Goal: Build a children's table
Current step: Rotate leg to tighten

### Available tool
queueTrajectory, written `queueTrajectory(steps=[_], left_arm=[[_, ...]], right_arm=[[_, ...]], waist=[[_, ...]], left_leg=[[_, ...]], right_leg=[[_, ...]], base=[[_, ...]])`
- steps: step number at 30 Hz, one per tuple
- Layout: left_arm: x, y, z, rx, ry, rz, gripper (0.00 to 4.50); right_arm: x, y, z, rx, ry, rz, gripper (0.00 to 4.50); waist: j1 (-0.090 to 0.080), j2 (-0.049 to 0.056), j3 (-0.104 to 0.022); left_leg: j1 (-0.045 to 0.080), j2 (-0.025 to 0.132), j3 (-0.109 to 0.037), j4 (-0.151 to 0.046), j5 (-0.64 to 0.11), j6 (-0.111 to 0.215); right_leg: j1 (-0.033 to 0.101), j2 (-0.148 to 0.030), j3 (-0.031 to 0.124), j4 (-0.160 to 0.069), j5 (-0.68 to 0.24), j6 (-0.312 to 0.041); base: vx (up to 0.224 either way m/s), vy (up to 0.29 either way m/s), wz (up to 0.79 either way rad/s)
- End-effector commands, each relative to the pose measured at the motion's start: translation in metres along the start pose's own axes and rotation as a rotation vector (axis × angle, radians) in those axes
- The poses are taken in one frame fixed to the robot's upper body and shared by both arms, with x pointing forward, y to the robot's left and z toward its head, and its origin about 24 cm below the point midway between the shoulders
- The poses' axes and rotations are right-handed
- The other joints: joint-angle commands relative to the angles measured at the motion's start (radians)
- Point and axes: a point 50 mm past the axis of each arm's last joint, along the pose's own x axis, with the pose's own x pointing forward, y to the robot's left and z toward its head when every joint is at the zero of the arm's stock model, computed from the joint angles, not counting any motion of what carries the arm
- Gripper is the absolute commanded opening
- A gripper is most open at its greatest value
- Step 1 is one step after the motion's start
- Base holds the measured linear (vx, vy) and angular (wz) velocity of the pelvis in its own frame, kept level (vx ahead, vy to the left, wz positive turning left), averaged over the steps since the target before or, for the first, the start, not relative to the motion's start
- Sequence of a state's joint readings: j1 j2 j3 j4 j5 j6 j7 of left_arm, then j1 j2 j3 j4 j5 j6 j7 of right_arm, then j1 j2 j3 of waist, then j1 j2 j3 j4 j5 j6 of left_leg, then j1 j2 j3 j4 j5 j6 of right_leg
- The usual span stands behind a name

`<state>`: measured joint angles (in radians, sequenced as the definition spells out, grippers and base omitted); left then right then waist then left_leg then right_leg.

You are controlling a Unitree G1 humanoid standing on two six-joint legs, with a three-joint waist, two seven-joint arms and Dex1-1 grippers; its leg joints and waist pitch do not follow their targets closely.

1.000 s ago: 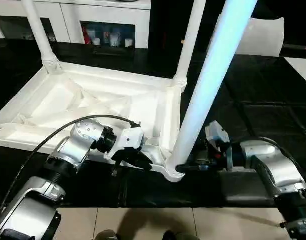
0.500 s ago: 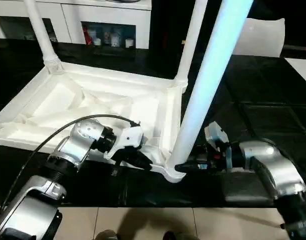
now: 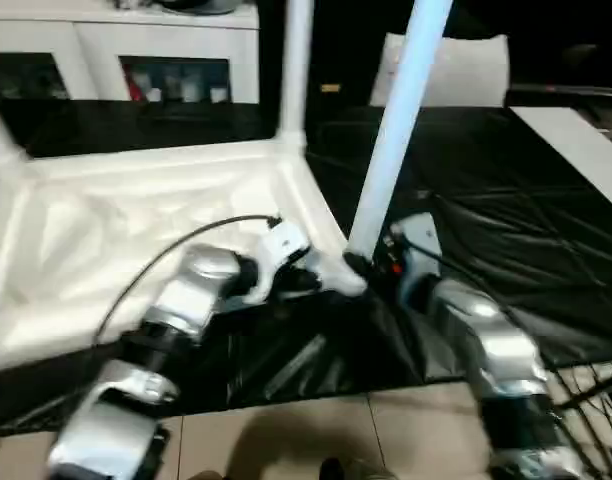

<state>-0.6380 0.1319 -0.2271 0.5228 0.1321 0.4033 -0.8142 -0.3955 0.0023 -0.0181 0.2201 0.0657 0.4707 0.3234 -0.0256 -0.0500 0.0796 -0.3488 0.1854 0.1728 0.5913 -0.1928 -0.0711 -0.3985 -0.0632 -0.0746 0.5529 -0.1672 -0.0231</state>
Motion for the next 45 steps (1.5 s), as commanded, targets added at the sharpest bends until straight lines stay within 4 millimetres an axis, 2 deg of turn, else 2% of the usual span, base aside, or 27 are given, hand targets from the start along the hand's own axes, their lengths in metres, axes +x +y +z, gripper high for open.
queueTrajectory(steps=[1,3,7,9,11,14,15,16,17,19,22,23,24,25,26,28,32,33,35,37,40,41,45], left_arm=[[0.023,-0.023,0.035,0.038,-0.105,-0.014,0.0],[0.023,-0.023,0.035,0.044,-0.098,-0.009,0.0],[0.019,-0.018,0.031,0.068,-0.084,-0.003,0.0],[0.011,-0.012,0.022,0.092,-0.067,-0.023,0.0],[0.007,-0.01,0.018,0.119,-0.07,-0.043,0.0],[-0.001,-0.007,0.011,0.144,-0.055,-0.084,0.0],[-0.008,-0.007,0.004,0.19,-0.053,-0.159,0.0],[-0.009,-0.007,0.004,0.193,-0.053,-0.163,0.0],[-0.018,-0.005,-0.004,0.219,-0.047,-0.252,0.0],[-0.019,-0.004,-0.005,0.223,-0.041,-0.264,0.0],[-0.029,-0.003,-0.011,0.307,-0.017,-0.366,0.0],[-0.033,-0.002,-0.013,0.324,-0.012,-0.406,0.0],[-0.034,-0.002,-0.013,0.326,-0.011,-0.416,0.0],[-0.036,-0.001,-0.013,0.324,-0.009,-0.426,0.0],[-0.038,-0.001,-0.014,0.341,0.002,-0.46,0.0],[-0.044,0.001,-0.018,0.373,0.037,-0.52,0.0],[-0.049,0.003,-0.021,0.42,0.082,-0.583,0.0],[-0.05,0.004,-0.021,0.43,0.089,-0.609,0.0],[-0.053,0.003,-0.022,0.444,0.107,-0.661,0.0],[-0.054,0.003,-0.022,0.449,0.111,-0.672,0.0],[-0.054,0.002,-0.022,0.46,0.111,-0.702,0.0],[-0.054,0.001,-0.021,0.463,0.108,-0.713,0.0],[-0.052,0.0,-0.019,0.473,0.103,-0.741,0.0]], right_arm=[[0.016,0.069,-0.009,0.042,0.046,0.28,1.94],[0.017,0.068,-0.006,0.053,0.016,0.264,2.49],[0.014,0.06,-0.004,0.062,-0.022,0.248,2.82],[0.004,0.045,-0.003,0.028,-0.062,0.265,3.01],[-0.001,0.036,-0.003,-0.001,-0.083,0.266,3.19],[-0.01,0.02,-0.003,-0.04,-0.1,0.268,3.48],[-0.019,0.004,0.0,-0.098,-0.115,0.286,3.56],[-0.02,0.004,0.0,-0.1,-0.115,0.288,3.64],[-0.031,-0.011,0.005,-0.156,-0.119,0.353,3.79],[-0.034,-0.013,0.005,-0.165,-0.116,0.37,3.87],[-0.047,-0.022,0.006,-0.223,-0.075,0.5,4.2],[-0.052,-0.025,0.006,-0.242,-0.054,0.554,4.2],[-0.054,-0.026,0.006,-0.247,-0.048,0.568,4.2],[-0.056,-0.027,0.006,-0.255,-0.038,0.585,4.2],[-0.059,-0.029,0.006,-0.261,-0.025,0.623,4.2],[-0.065,-0.034,0.006,-0.268,0.006,0.693,4.2],[-0.07,-0.038,0.008,-0.274,0.049,0.773,4.2],[-0.07,-0.039,0.008,-0.27,0.063,0.799,3.94],[-0.072,-0.038,0.007,-0.27,0.101,0.857,3.94],[-0.072,-0.038,0.007,-0.272,0.109,0.869,3.57],[-0.071,-0.038,0.006,-0.277,0.125,0.899,3.36],[-0.071,-0.037,0.005,-0.276,0.129,0.913,3.24],[-0.069,-0.034,0.005,-0.272,0.137,0.945,2.91]], waist=[[-0.004,0.005,-0.047],[0.001,0.004,-0.05],[0.006,0.005,-0.054],[0.012,0.008,-0.056],[0.013,0.004,-0.058],[0.016,0.005,-0.062],[0.023,0.005,-0.065],[0.018,0.003,-0.066],[0.023,0.002,-0.069],[0.029,0.002,-0.069],[0.043,0.002,-0.07],[0.052,0.003,-0.073],[0.061,0.005,-0.074],[0.063,0.005,-0.074],[0.064,-0.001,-0.073],[0.068,0.003,-0.07],[0.069,0.0,-0.066],[0.07,-0.003,-0.066],[0.071,-0.003,-0.066],[0.074,-0.001,-0.066],[0.079,-0.001,-0.066],[0.086,-0.002,-0.068],[0.09,-0.004,-0.067]], left_leg=[[0.014,0.038,-0.033,-0.084,-0.386,0.014],[0.013,0.038,-0.028,-0.085,-0.366,0.03],[0.006,0.04,-0.023,-0.087,-0.32,0.043],[0.006,0.041,-0.021,-0.086,-0.307,0.047],[0.001,0.041,-0.02,-0.086,-0.288,0.055],[-0.001,0.043,-0.017,-0.084,-0.254,0.067],[0.001,0.042,-0.019,-0.081,-0.243,0.07],[-0.001,0.043,-0.013,-0.081,-0.235,0.075],[-0.009,0.041,-0.011,-0.078,-0.194,0.089],[-0.007,0.041,-0.008,-0.075,-0.172,0.096],[-0.005,0.042,-0.003,-0.071,-0.127,0.103],[-0.004,0.043,-0.005,-0.07,-0.116,0.108],[0.001,0.047,-0.003,-0.07,-0.1,0.111],[0.001,0.048,-0.003,-0.071,-0.093,0.112],[0.0,0.048,-0.002,-0.072,-0.098,0.112],[0.001,0.047,-0.004,-0.072,-0.126,0.112],[0.003,0.047,-0.004,-0.073,-0.171,0.09],[0.002,0.046,-0.005,-0.073,-0.168,0.084],[0.002,0.047,-0.005,-0.073,-0.16,0.08],[0.002,0.05,-0.005,-0.073,-0.149,0.081],[0.003,0.05,-0.002,-0.071,-0.142,0.083],[0.004,0.051,-0.001,-0.07,-0.129,0.083],[0.001,0.05,-0.001,-0.07,-0.12,0.088]], right_leg=[[0.026,-0.084,0.03,-0.094,-0.592,-0.086],[0.025,-0.085,0.039,-0.091,-0.55,-0.093],[0.029,-0.084,0.048,-0.08,-0.469,-0.121],[0.031,-0.084,0.052,-0.076,-0.441,-0.132],[0.036,-0.083,0.054,-0.07,-0.407,-0.14],[0.039,-0.084,0.055,-0.065,-0.385,-0.156],[0.042,-0.085,0.053,-0.066,-0.386,-0.153],[0.041,-0.083,0.057,-0.063,-0.367,-0.159],[0.048,-0.083,0.057,-0.056,-0.322,-0.172],[0.047,-0.082,0.058,-0.054,-0.305,-0.176],[0.045,-0.077,0.059,-0.045,-0.248,-0.192],[0.049,-0.078,0.059,-0.038,-0.223,-0.199],[0.046,-0.077,0.06,-0.032,-0.185,-0.212],[0.046,-0.076,0.059,-0.027,-0.164,-0.221],[0.046,-0.076,0.058,-0.026,-0.151,-0.232],[0.048,-0.078,0.056,-0.031,-0.193,-0.228],[0.045,-0.08,0.056,-0.042,-0.291,-0.201],[0.046,-0.081,0.055,-0.044,-0.319,-0.189],[0.045,-0.08,0.056,-0.043,-0.33,-0.183],[0.045,-0.079,0.055,-0.04,-0.309,-0.191],[0.043,-0.079,0.054,-0.037,-0.287,-0.202],[0.044,-0.079,0.056,-0.033,-0.268,-0.205],[0.045,-0.078,0.054,-0.03,-0.248,-0.21]], base=[[0.0,0.0,0.0],[0.0,0.0,0.0],[0.0,0.0,0.0],[0.0,0.0,0.0],[0.0,0.0,0.0],[0.0,0.0,0.0],[0.0,0.0,0.0],[0.0,0.0,0.0],[0.0,0.0,0.0],[0.0,0.0,0.0],[0.0,0.0,0.0],[0.0,0.0,0.0],[0.0,0.0,0.0],[0.0,0.0,0.0],[0.0,0.0,0.0],[0.0,0.0,0.0],[0.0,0.0,0.0],[0.0,0.0,0.0],[0.0,0.0,0.0],[0.0,0.0,0.0],[0.0,0.0,0.0],[0.0,0.0,0.0],[0.0,0.0,0.0]])
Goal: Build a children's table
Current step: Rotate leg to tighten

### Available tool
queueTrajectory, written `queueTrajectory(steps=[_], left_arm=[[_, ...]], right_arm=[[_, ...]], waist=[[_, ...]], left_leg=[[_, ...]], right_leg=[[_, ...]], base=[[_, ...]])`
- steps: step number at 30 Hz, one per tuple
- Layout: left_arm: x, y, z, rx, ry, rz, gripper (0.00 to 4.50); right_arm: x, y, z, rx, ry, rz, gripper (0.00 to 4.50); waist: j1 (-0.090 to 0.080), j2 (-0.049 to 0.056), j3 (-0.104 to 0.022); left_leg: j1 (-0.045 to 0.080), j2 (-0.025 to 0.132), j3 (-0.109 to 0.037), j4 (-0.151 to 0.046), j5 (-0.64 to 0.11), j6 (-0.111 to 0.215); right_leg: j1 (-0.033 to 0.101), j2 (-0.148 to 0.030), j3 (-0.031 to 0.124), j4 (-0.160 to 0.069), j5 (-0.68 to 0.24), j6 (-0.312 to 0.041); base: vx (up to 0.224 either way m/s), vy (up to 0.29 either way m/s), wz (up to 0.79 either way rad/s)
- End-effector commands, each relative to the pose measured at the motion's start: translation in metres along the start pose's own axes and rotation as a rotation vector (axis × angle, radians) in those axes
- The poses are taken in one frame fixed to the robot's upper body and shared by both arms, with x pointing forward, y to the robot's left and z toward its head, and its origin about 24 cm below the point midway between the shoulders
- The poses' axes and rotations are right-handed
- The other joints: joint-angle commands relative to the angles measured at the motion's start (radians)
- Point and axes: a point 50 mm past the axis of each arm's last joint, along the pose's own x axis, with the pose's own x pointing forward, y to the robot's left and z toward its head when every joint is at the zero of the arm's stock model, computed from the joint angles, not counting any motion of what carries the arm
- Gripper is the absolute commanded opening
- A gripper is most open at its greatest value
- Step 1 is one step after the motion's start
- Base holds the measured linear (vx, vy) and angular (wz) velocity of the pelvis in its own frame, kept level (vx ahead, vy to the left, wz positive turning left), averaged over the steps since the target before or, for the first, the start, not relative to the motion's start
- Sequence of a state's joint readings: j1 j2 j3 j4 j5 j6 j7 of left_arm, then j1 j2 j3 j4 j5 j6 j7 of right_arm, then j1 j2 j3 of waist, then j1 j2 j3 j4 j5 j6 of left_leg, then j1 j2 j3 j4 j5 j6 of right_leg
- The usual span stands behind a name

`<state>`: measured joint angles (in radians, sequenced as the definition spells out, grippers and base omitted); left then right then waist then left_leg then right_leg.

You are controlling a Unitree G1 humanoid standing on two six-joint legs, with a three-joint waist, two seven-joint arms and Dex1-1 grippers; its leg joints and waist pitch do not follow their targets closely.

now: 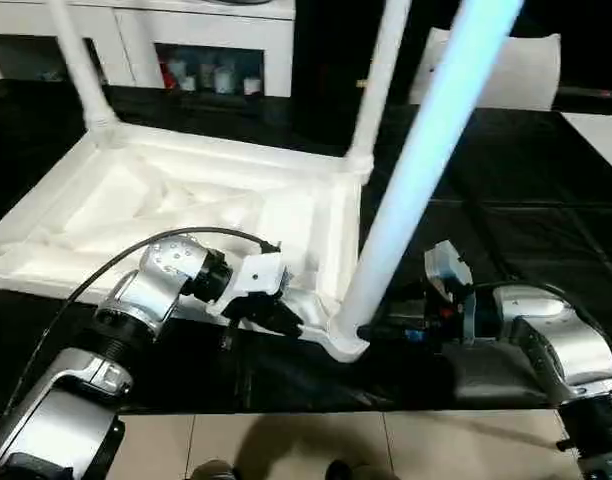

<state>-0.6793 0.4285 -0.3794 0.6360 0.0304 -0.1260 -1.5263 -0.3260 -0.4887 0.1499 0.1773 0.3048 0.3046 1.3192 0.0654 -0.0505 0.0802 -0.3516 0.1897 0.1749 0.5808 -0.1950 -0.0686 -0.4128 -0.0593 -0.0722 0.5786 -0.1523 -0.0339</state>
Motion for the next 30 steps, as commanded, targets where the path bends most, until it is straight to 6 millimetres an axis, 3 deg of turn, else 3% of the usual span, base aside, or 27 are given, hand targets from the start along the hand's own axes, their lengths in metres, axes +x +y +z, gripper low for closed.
queueTrajectory(steps=[1,10,16,20,21,22,24,26,27,30], left_arm=[[0.011,-0.003,0.004,0.039,0.026,-0.104,0.0],[0.014,-0.004,0.006,0.046,0.011,-0.126,0.0],[0.012,-0.003,0.004,0.018,-0.002,-0.099,0.0],[0.015,0.002,0.004,-0.047,-0.03,0.021,0.0],[0.016,0.003,0.003,-0.058,-0.032,0.044,0.0],[0.022,0.008,0.005,-0.109,-0.053,0.129,0.0],[0.028,0.012,0.009,-0.151,-0.091,0.189,0.0],[0.035,0.016,0.014,-0.188,-0.121,0.245,0.0],[0.043,0.019,0.02,-0.222,-0.136,0.296,0.0],[0.051,0.023,0.025,-0.257,-0.146,0.351,0.0]], right_arm=[[-0.001,-0.002,0.004,-0.01,0.005,0.018,2.79],[0.009,-0.001,0.006,-0.013,0.005,0.071,2.07],[0.012,0.002,0.005,0.02,-0.018,0.078,1.93],[0.022,0.006,0.003,0.079,-0.08,-0.019,1.92],[0.025,0.006,0.002,0.084,-0.086,-0.047,1.92],[0.036,0.005,-0.003,0.094,-0.084,-0.162,1.92],[0.048,0.004,-0.006,0.119,-0.09,-0.244,1.92],[0.062,0.003,-0.007,0.156,-0.106,-0.321,1.91],[0.076,0.002,-0.005,0.192,-0.128,-0.391,1.91],[0.093,0.0,-0.001,0.224,-0.146,-0.458,1.89]], waist=[[-0.001,-0.003,-0.067],[0.003,-0.003,-0.065],[0.003,-0.001,-0.065],[0.002,-0.001,-0.062],[0.001,-0.002,-0.058],[-0.002,-0.002,-0.056],[-0.017,-0.003,-0.045],[-0.028,-0.005,-0.043],[-0.04,-0.006,-0.04],[-0.07,-0.002,-0.038]], left_leg=[[0.003,0.047,-0.003,-0.06,-0.118,0.084],[0.004,0.046,-0.004,-0.061,-0.127,0.075],[0.004,0.046,-0.004,-0.061,-0.127,0.073],[0.004,0.045,-0.005,-0.064,-0.142,0.063],[0.008,0.046,-0.006,-0.065,-0.163,0.052],[0.007,0.043,-0.008,-0.067,-0.179,0.048],[0.013,0.037,-0.014,-0.071,-0.253,0.016],[0.013,0.033,-0.021,-0.07,-0.275,0.003],[0.014,0.035,-0.025,-0.071,-0.3,-0.002],[0.017,0.031,-0.036,-0.07,-0.384,-0.003]], right_leg=[[0.06,-0.083,0.051,-0.055,-0.264,-0.199],[0.059,-0.083,0.051,-0.059,-0.291,-0.188],[0.059,-0.083,0.051,-0.06,-0.298,-0.184],[0.058,-0.082,0.05,-0.066,-0.337,-0.169],[0.052,-0.085,0.051,-0.07,-0.375,-0.158],[0.051,-0.085,0.05,-0.074,-0.406,-0.154],[0.043,-0.087,0.042,-0.097,-0.597,-0.096],[0.042,-0.089,0.036,-0.109,-0.689,-0.055],[0.037,-0.09,0.033,-0.113,-0.716,-0.044],[0.034,-0.09,0.02,-0.128,-0.745,-0.024]], base=[[0.0,0.0,0.0],[0.0,0.0,0.0],[0.0,0.0,0.0],[0.0,0.0,0.0],[0.0,0.0,0.0],[0.0,0.0,0.0],[0.0,0.0,0.0],[0.0,0.0,0.0],[0.0,0.0,0.0],[0.0,0.0,0.0]])
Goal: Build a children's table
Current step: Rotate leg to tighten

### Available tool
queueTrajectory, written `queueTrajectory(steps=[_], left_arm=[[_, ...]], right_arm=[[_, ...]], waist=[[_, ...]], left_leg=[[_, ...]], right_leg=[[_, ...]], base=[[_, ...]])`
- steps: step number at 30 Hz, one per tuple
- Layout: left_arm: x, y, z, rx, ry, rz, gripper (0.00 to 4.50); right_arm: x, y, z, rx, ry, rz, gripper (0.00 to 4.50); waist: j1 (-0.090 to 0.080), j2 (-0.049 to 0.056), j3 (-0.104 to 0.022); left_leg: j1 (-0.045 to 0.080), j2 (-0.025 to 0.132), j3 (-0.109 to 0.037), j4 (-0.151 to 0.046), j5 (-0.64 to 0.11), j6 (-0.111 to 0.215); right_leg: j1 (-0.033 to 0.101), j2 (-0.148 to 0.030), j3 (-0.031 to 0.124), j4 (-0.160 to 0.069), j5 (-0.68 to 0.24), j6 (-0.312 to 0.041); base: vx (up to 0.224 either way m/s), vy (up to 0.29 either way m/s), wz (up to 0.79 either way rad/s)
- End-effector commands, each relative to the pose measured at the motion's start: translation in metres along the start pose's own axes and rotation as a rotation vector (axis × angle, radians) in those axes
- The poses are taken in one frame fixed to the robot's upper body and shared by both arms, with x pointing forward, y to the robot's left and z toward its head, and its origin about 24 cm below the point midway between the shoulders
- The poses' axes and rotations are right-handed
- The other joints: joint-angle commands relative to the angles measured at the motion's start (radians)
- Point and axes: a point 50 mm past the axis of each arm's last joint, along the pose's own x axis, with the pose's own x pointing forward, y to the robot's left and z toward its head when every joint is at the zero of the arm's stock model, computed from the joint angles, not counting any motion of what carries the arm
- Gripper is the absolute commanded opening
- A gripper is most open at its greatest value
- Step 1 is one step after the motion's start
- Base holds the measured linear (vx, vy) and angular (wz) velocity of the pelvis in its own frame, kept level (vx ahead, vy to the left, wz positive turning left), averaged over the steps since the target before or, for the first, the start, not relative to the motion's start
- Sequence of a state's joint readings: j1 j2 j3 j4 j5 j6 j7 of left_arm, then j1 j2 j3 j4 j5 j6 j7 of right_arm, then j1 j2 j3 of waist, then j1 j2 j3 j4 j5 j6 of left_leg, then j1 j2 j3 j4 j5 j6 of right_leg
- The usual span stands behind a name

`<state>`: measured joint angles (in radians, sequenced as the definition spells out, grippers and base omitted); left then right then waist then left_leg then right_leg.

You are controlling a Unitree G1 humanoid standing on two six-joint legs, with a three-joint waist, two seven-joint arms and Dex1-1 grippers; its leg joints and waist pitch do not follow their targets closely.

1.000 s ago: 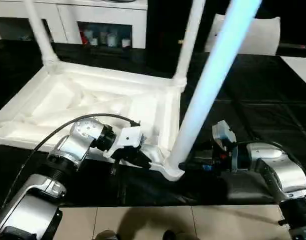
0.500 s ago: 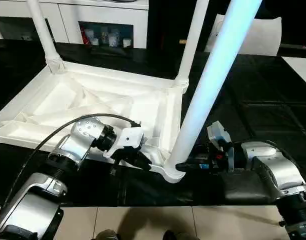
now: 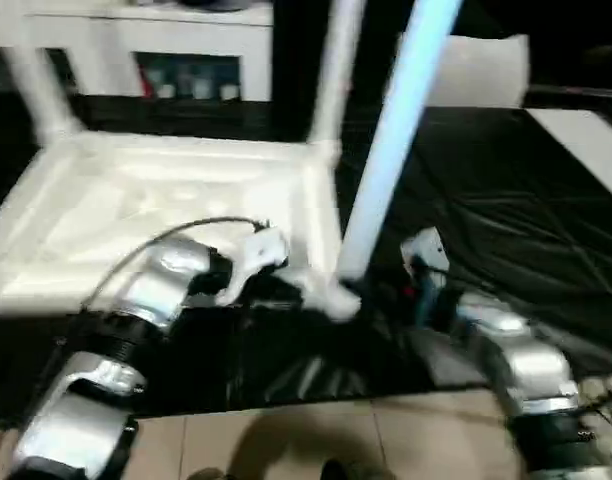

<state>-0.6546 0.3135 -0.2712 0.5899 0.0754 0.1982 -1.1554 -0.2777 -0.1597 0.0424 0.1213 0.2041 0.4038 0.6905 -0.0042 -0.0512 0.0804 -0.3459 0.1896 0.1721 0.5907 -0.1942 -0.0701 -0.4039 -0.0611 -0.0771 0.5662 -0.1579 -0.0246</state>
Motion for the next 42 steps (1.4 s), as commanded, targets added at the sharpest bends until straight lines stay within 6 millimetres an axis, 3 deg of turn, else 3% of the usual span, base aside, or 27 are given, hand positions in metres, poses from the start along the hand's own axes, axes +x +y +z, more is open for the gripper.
queueTrajectory(steps=[1,2,6,7,8,9,10,11,13,14,17,18,19,20,21,24,27,29,30,34,38,42], left_arm=[[0.041,-0.018,0.028,-0.013,-0.099,0.004,0.0],[0.043,-0.018,0.03,-0.021,-0.1,0.02,0.0],[0.062,-0.016,0.054,-0.102,-0.145,0.202,0.0],[0.063,-0.016,0.056,-0.106,-0.148,0.212,0.0],[0.061,-0.014,0.06,-0.104,-0.152,0.226,0.0],[0.06,-0.012,0.062,-0.103,-0.153,0.233,0.0],[0.06,-0.013,0.061,-0.08,-0.144,0.23,0.0],[0.058,-0.014,0.058,-0.055,-0.125,0.217,0.0],[0.055,-0.012,0.056,-0.056,-0.123,0.217,0.0],[0.052,-0.011,0.055,-0.058,-0.128,0.216,0.0],[0.04,-0.007,0.05,-0.056,-0.129,0.218,0.0],[0.038,-0.007,0.049,-0.057,-0.13,0.214,0.0],[0.035,-0.006,0.047,-0.054,-0.129,0.209,0.0],[0.032,-0.006,0.044,-0.041,-0.131,0.195,0.0],[0.027,-0.007,0.039,-0.026,-0.126,0.168,0.0],[0.021,-0.009,0.033,0.011,-0.12,0.112,0.0],[0.009,-0.016,0.024,0.105,-0.107,-0.024,0.0],[0.002,-0.019,0.017,0.142,-0.066,-0.096,0.0],[-0.001,-0.019,0.013,0.159,-0.041,-0.128,0.0],[-0.012,-0.022,0.001,0.207,0.027,-0.235,0.0],[-0.018,-0.023,-0.006,0.249,0.082,-0.308,0.0],[-0.021,-0.022,-0.008,0.283,0.11,-0.368,0.0]], right_arm=[[0.043,0.04,-0.008,0.07,0.048,0.053,1.89],[0.046,0.041,-0.008,0.078,0.045,0.033,1.89],[0.084,0.054,0.01,0.097,0.007,-0.134,1.88],[0.086,0.055,0.013,0.096,-0.004,-0.137,1.88],[0.087,0.056,0.013,0.083,-0.009,-0.134,1.88],[0.088,0.056,0.012,0.073,-0.01,-0.133,1.88],[0.086,0.053,0.015,0.084,-0.028,-0.137,2.23],[0.081,0.049,0.018,0.109,-0.047,-0.145,2.57],[0.077,0.046,0.017,0.105,-0.052,-0.145,2.6],[0.073,0.042,0.015,0.09,-0.055,-0.144,2.8],[0.056,0.027,0.01,0.051,-0.066,-0.141,3.08],[0.052,0.022,0.009,0.04,-0.066,-0.143,3.08],[0.047,0.018,0.008,0.032,-0.065,-0.142,3.26],[0.041,0.013,0.008,0.018,-0.065,-0.13,3.39],[0.032,0.006,0.008,-0.007,-0.06,-0.108,3.47],[0.02,-0.002,0.009,-0.049,-0.046,-0.065,3.71],[-0.001,-0.012,0.01,-0.129,-0.003,0.05,3.92],[-0.01,-0.016,0.01,-0.161,0.026,0.115,4.1],[-0.014,-0.018,0.011,-0.173,0.038,0.141,4.27],[-0.024,-0.022,0.015,-0.232,0.082,0.234,4.47],[-0.028,-0.023,0.018,-0.281,0.1,0.317,4.47],[-0.032,-0.017,0.021,-0.255,0.122,0.501,4.47]], waist=[[-0.005,0.001,-0.038],[-0.02,0.009,-0.037],[-0.054,0.013,-0.033],[-0.064,0.018,-0.032],[-0.07,0.021,-0.03],[-0.072,0.022,-0.029],[-0.076,0.021,-0.029],[-0.082,0.023,-0.032],[-0.077,0.02,-0.033],[-0.071,0.025,-0.034],[-0.054,0.022,-0.047],[-0.051,0.016,-0.05],[-0.047,0.015,-0.054],[-0.037,0.011,-0.059],[-0.033,0.004,-0.059],[-0.019,0.007,-0.065],[0.0,0.011,-0.067],[0.007,0.003,-0.066],[0.017,0.007,-0.068],[0.033,0.011,-0.062],[0.034,0.007,-0.06],[0.038,0.006,-0.062]], left_leg=[[0.011,0.034,-0.034,-0.082,-0.391,0.0],[0.007,0.038,-0.037,-0.088,-0.413,-0.003],[0.013,0.041,-0.05,-0.092,-0.522,-0.011],[0.022,0.044,-0.051,-0.092,-0.56,-0.013],[0.017,0.047,-0.054,-0.096,-0.581,-0.008],[0.02,0.049,-0.052,-0.097,-0.594,-0.006],[0.023,0.05,-0.051,-0.099,-0.602,-0.005],[0.012,0.047,-0.052,-0.099,-0.568,-0.002],[0.011,0.042,-0.047,-0.095,-0.518,0.004],[0.009,0.04,-0.042,-0.093,-0.469,0.011],[-0.005,0.05,-0.033,-0.093,-0.327,0.037],[-0.012,0.048,-0.025,-0.09,-0.271,0.05],[-0.015,0.045,-0.023,-0.087,-0.242,0.057],[-0.009,0.042,-0.015,-0.08,-0.204,0.08],[-0.012,0.036,-0.012,-0.076,-0.184,0.111],[-0.026,0.034,-0.009,-0.067,-0.118,0.145],[-0.023,0.038,-0.005,-0.063,-0.051,0.169],[-0.022,0.037,-0.001,-0.06,-0.046,0.17],[-0.019,0.038,-0.002,-0.059,-0.045,0.165],[-0.009,0.046,-0.001,-0.064,-0.087,0.133],[-0.009,0.045,-0.003,-0.067,-0.153,0.086],[-0.011,0.045,-0.004,-0.066,-0.146,0.095]], right_leg=[[0.026,-0.089,0.026,-0.114,-0.722,-0.04],[0.027,-0.088,0.022,-0.113,-0.688,-0.058],[0.038,-0.093,-0.023,-0.129,-0.667,-0.042],[0.037,-0.095,-0.034,-0.134,-0.655,-0.037],[0.047,-0.097,-0.042,-0.135,-0.637,-0.027],[0.046,-0.098,-0.043,-0.137,-0.626,-0.027],[0.046,-0.101,-0.044,-0.136,-0.612,-0.03],[0.054,-0.114,-0.037,-0.132,-0.589,-0.043],[0.047,-0.12,-0.027,-0.133,-0.589,-0.057],[0.045,-0.122,-0.02,-0.131,-0.574,-0.073],[0.054,-0.119,-0.001,-0.103,-0.396,-0.136],[0.055,-0.113,0.006,-0.089,-0.317,-0.167],[0.058,-0.112,0.011,-0.08,-0.286,-0.178],[0.051,-0.109,0.021,-0.073,-0.246,-0.201],[0.051,-0.104,0.027,-0.069,-0.247,-0.212],[0.056,-0.102,0.032,-0.057,-0.234,-0.22],[0.056,-0.098,0.032,-0.044,-0.143,-0.237],[0.055,-0.094,0.035,-0.04,-0.133,-0.237],[0.053,-0.094,0.034,-0.038,-0.142,-0.235],[0.045,-0.09,0.033,-0.044,-0.216,-0.22],[0.043,-0.091,0.034,-0.052,-0.296,-0.193],[0.044,-0.091,0.037,-0.051,-0.305,-0.185]], base=[[0.0,0.0,0.0],[0.0,0.0,0.0],[-0.016,0.028,-0.05],[-0.031,0.054,-0.07],[-0.018,0.05,-0.05],[-0.018,0.05,-0.05],[0.0,0.0,0.0],[0.0,0.0,0.0],[0.0,0.0,0.0],[0.0,0.0,0.0],[0.018,-0.005,0.01],[0.053,-0.014,0.04],[0.0,0.0,0.0],[0.054,-0.039,0.07],[0.054,-0.039,0.07],[0.036,-0.065,0.02],[0.03,-0.064,-0.02],[0.0,0.0,0.0],[0.0,0.0,0.0],[0.0,0.0,0.0],[0.0,0.0,0.0],[0.0,0.0,0.0]])
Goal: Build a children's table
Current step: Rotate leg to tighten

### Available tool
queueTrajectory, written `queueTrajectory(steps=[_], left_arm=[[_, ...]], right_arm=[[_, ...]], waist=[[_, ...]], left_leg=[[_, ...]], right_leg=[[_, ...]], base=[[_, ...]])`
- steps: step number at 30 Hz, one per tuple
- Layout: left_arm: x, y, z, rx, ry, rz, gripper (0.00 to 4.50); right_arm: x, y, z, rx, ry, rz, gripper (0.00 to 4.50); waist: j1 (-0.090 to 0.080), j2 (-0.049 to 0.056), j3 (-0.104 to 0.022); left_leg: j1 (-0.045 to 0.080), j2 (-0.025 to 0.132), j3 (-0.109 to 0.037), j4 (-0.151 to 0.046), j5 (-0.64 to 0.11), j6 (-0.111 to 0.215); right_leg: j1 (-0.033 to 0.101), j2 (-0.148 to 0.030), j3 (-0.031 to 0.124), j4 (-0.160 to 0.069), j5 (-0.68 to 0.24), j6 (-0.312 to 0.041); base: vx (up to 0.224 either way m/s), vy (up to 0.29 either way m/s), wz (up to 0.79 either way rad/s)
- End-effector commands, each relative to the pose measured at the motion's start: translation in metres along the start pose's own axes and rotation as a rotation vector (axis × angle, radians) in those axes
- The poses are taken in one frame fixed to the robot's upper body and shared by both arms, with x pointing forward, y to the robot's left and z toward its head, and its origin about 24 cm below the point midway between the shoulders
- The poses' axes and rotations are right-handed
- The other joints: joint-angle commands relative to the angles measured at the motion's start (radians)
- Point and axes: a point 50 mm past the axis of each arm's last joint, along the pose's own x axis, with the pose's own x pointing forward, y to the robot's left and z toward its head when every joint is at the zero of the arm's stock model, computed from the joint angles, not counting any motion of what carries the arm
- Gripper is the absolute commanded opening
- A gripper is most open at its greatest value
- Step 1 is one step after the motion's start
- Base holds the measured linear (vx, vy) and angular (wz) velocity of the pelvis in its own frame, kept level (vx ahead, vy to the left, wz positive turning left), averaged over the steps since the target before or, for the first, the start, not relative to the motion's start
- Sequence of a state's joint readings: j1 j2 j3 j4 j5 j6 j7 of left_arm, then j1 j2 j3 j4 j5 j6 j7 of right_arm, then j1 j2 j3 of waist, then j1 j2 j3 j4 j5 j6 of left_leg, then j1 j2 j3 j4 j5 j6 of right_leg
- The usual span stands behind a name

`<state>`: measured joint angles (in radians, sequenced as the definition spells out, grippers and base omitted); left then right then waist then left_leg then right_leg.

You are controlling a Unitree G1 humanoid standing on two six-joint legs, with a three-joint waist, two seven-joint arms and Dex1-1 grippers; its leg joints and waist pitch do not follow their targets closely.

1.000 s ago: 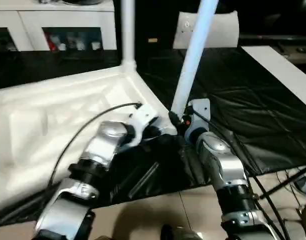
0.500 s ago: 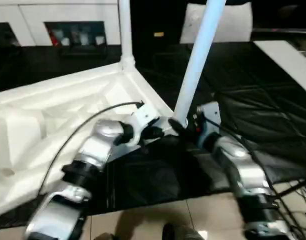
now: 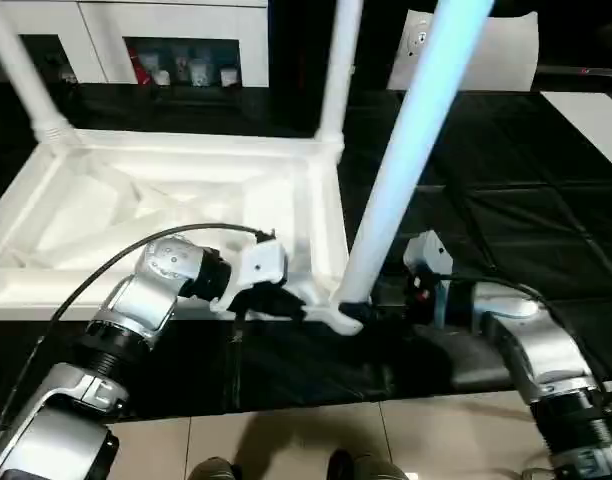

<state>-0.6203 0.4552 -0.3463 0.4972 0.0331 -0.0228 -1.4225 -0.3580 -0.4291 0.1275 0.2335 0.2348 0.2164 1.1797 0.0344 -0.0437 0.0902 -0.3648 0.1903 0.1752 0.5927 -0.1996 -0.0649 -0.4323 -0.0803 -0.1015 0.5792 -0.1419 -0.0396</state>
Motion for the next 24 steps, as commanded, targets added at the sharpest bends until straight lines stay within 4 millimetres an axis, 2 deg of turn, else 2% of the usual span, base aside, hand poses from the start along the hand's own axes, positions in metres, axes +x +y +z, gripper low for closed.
queueTrajectory(steps=[1,2,5,6,10,12,16,17,20,21,22,24], left_arm=[[0.008,-0.008,-0.006,0.021,0.063,-0.121,0.0],[0.008,-0.007,-0.006,0.026,0.063,-0.129,0.0],[0.008,-0.006,-0.005,0.034,0.062,-0.141,0.0],[0.009,-0.005,-0.004,0.039,0.058,-0.146,0.0],[0.01,-0.004,-0.003,0.043,0.054,-0.152,0.0],[0.01,-0.003,-0.003,0.046,0.05,-0.159,0.0],[0.011,-0.004,-0.003,0.046,0.049,-0.169,0.0],[0.011,-0.003,-0.003,0.046,0.049,-0.171,0.0],[0.011,-0.003,-0.003,0.042,0.047,-0.171,0.0],[0.011,-0.003,-0.003,0.041,0.044,-0.168,0.0],[0.011,-0.003,-0.003,0.039,0.041,-0.167,0.0],[0.011,-0.003,-0.003,0.033,0.034,-0.165,0.0]], right_arm=[[-0.001,0.001,0.007,-0.009,-0.011,0.079,4.2],[0.0,0.003,0.007,-0.003,-0.003,0.122,4.12],[0.001,0.005,0.007,-0.003,0.011,0.172,3.93],[0.003,0.005,0.008,-0.006,0.011,0.197,3.77],[0.007,0.005,0.011,-0.009,0.006,0.222,3.59],[0.009,0.004,0.012,-0.008,0.004,0.232,3.28],[0.012,0.004,0.012,-0.003,0.003,0.246,3.02],[0.011,0.004,0.012,0.003,0.003,0.254,2.8],[0.011,0.005,0.011,0.017,0.004,0.266,2.66],[0.011,0.005,0.011,0.021,0.003,0.268,2.57],[0.01,0.006,0.011,0.026,0.001,0.271,2.39],[0.011,0.006,0.011,0.035,-0.005,0.272,2.34]], waist=[[-0.002,-0.002,-0.07],[-0.001,-0.008,-0.07],[0.003,-0.008,-0.073],[0.004,-0.012,-0.073],[0.008,-0.011,-0.075],[0.013,-0.01,-0.077],[0.019,-0.01,-0.079],[0.022,-0.014,-0.08],[0.024,-0.013,-0.08],[0.025,-0.009,-0.079],[0.025,-0.011,-0.081],[0.026,-0.011,-0.081]], left_leg=[[0.008,0.043,-0.006,-0.068,-0.142,0.093],[0.008,0.044,-0.005,-0.068,-0.145,0.091],[0.006,0.043,-0.005,-0.066,-0.138,0.088],[0.007,0.044,-0.005,-0.066,-0.135,0.086],[0.008,0.045,-0.005,-0.066,-0.114,0.087],[0.008,0.045,-0.004,-0.064,-0.099,0.092],[0.007,0.044,-0.003,-0.063,-0.083,0.094],[0.006,0.044,-0.002,-0.062,-0.081,0.094],[0.008,0.045,-0.002,-0.063,-0.084,0.093],[0.009,0.046,-0.003,-0.063,-0.086,0.092],[0.009,0.046,-0.002,-0.063,-0.088,0.09],[0.007,0.045,-0.003,-0.063,-0.088,0.086]], right_leg=[[0.071,-0.069,0.061,-0.066,-0.324,-0.17],[0.071,-0.07,0.061,-0.066,-0.327,-0.169],[0.073,-0.071,0.059,-0.066,-0.346,-0.164],[0.071,-0.071,0.059,-0.066,-0.347,-0.163],[0.072,-0.071,0.059,-0.06,-0.318,-0.172],[0.073,-0.07,0.06,-0.057,-0.288,-0.182],[0.075,-0.07,0.059,-0.053,-0.265,-0.189],[0.076,-0.07,0.059,-0.052,-0.262,-0.187],[0.075,-0.07,0.058,-0.053,-0.274,-0.182],[0.074,-0.07,0.058,-0.053,-0.277,-0.182],[0.075,-0.069,0.058,-0.054,-0.28,-0.181],[0.075,-0.07,0.058,-0.054,-0.28,-0.18]], base=[[0.0,0.0,0.0],[0.0,0.0,0.0],[0.0,0.0,0.0],[0.0,0.0,0.0],[0.0,0.0,0.0],[0.0,0.0,0.0],[0.0,0.0,0.0],[0.0,0.0,0.0],[0.0,0.0,0.0],[0.0,0.0,0.0],[0.0,0.0,0.0],[0.0,0.0,0.0]])
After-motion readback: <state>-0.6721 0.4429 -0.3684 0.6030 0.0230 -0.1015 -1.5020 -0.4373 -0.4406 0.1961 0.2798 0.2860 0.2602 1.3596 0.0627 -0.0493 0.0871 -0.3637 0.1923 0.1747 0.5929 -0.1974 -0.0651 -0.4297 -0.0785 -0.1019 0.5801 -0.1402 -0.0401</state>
